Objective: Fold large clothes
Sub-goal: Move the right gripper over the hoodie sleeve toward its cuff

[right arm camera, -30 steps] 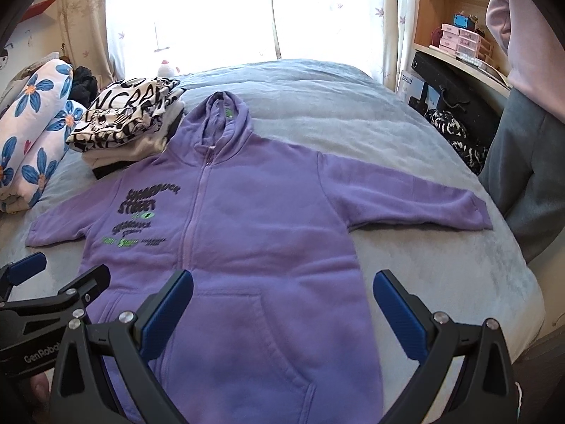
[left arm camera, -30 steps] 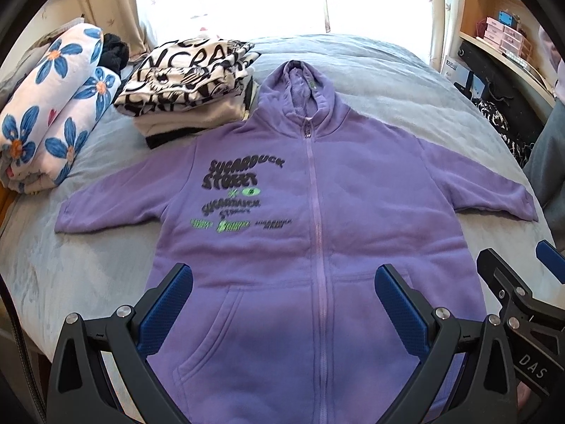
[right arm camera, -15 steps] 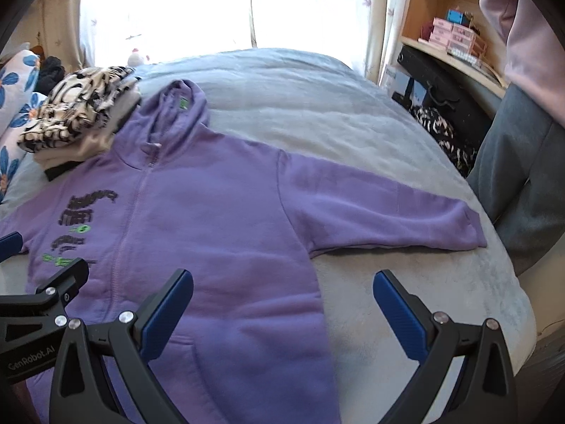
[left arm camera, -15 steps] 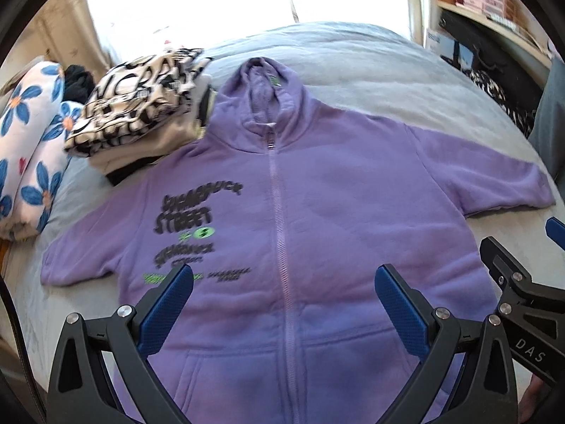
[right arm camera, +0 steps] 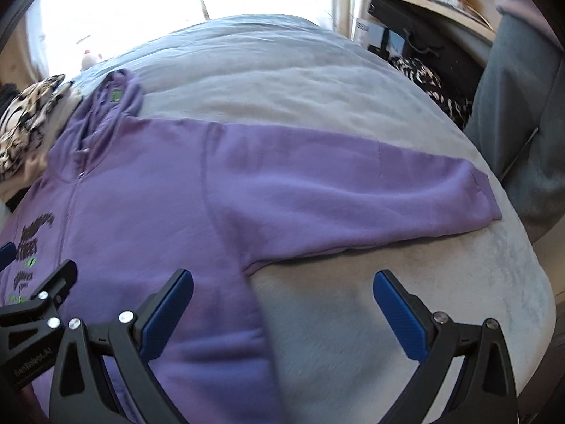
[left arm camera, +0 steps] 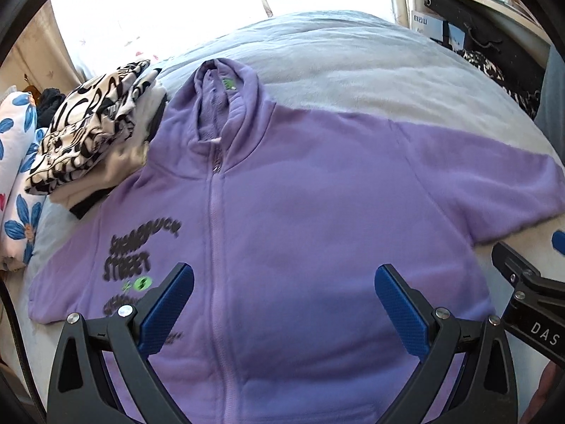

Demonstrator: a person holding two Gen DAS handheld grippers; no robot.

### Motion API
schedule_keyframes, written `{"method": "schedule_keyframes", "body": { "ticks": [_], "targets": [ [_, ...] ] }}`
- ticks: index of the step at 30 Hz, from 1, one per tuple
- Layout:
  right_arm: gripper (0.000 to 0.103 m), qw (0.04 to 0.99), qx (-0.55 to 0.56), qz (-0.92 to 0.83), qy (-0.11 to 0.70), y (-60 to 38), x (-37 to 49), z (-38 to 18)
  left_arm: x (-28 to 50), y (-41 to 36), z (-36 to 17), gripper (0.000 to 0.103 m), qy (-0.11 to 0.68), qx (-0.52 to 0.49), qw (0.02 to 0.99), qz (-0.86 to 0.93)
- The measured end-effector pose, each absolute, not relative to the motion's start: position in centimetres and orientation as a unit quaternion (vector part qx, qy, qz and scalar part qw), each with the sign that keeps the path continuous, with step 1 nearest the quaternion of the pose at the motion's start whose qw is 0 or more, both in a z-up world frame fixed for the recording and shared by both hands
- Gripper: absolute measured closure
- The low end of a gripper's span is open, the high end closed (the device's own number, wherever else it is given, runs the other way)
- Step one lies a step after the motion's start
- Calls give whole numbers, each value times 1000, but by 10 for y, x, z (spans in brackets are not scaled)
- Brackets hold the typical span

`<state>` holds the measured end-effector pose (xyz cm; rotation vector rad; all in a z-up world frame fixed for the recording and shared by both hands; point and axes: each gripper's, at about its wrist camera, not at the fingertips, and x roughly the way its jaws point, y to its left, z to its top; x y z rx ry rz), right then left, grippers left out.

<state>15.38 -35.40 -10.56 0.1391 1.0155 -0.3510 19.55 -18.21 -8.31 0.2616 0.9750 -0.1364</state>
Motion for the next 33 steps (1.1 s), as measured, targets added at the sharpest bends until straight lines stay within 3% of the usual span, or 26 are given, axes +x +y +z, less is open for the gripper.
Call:
{"method": "schedule_keyframes", "body": {
  "ticks": [33],
  "targets": [
    [1, 788, 255, -272, 489, -528, 168, -159, 254, -258, -134, 2, 534, 133, 831, -82]
  ]
}}
